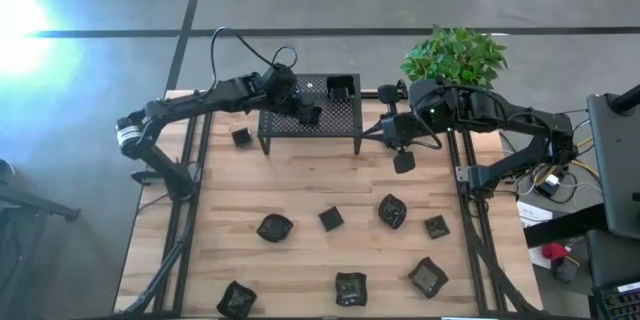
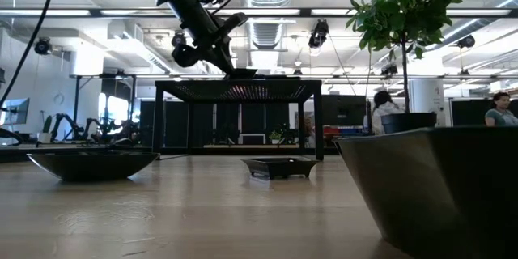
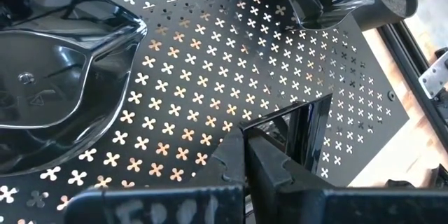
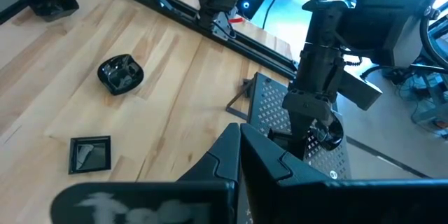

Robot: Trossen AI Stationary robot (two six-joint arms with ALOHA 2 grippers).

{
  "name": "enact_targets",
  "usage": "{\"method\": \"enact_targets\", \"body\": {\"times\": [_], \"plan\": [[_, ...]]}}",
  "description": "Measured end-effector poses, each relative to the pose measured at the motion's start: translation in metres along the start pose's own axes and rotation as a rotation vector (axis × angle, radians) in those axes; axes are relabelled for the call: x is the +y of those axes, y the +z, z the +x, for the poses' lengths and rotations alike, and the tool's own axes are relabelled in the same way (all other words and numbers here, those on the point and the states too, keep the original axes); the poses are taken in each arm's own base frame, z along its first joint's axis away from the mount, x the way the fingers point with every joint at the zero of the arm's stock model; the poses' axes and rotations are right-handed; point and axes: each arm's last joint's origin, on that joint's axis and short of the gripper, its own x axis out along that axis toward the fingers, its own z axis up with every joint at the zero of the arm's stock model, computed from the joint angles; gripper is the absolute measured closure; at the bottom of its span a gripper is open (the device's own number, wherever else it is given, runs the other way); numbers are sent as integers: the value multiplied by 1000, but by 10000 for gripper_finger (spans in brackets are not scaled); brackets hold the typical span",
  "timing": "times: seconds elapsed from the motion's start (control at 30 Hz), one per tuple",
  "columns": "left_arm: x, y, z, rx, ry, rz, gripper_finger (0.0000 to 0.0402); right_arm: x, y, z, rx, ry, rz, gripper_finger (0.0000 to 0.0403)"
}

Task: Pick & Place Mini shaped plates
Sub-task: Put the square plate on the shelf

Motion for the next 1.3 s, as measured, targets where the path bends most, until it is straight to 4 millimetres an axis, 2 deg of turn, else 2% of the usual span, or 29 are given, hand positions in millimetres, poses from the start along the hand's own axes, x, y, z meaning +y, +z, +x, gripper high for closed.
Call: {"method": "enact_targets", "body": {"times": [0.83, 0.93, 1.17, 1.3], "plan": [[0, 1, 0, -13, 5, 29, 400, 0, 0, 0, 0, 1, -1, 394], [0, 1, 0, -13, 5, 28, 387, 0, 0, 0, 0, 1, 0, 394], [0, 1, 0, -13, 5, 4, 329, 0, 0, 0, 1, 1, 1, 394], [0, 1, 0, -16, 2, 3, 315, 0, 0, 0, 1, 1, 2, 394]]}}
